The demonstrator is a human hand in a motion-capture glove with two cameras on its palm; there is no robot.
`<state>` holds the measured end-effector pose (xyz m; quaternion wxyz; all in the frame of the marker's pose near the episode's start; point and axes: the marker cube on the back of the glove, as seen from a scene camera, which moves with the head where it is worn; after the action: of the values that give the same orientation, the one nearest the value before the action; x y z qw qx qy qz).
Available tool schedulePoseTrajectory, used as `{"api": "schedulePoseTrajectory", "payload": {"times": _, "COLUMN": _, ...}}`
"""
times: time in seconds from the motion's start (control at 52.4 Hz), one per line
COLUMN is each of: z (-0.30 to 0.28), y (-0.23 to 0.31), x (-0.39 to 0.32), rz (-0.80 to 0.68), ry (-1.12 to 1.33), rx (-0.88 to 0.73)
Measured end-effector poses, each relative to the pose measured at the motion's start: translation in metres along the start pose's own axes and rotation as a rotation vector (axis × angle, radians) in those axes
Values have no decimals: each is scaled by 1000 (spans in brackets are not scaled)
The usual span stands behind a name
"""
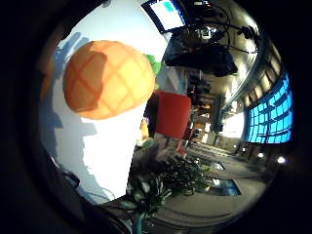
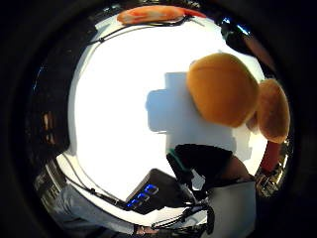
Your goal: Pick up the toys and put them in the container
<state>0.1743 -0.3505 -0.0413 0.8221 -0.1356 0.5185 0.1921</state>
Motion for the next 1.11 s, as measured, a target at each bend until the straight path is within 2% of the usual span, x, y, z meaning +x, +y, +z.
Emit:
{"api": "schedulePoseTrajectory", "payload": {"times": 0.305, "z": 2, "y": -5, "x": -12, "rz": 29, "ry": 35, "rx": -6}}
{"api": "schedulePoseTrajectory", "payload": {"times": 0.706, "z": -26, "y": -11, "x": -15, "rz": 32, "ry": -17, "rx": 203}}
{"api": "schedulePoseTrajectory", "payload": {"times": 0.916, "z": -96, "y": 13, "x": -26, "rz": -9, "ry": -170, "rx": 395}}
{"api": "schedulePoseTrajectory", "payload": {"times": 1.107, "z": -182, "y": 34, "x": -90, "rz": -206, "ry": -271, "rx": 564}}
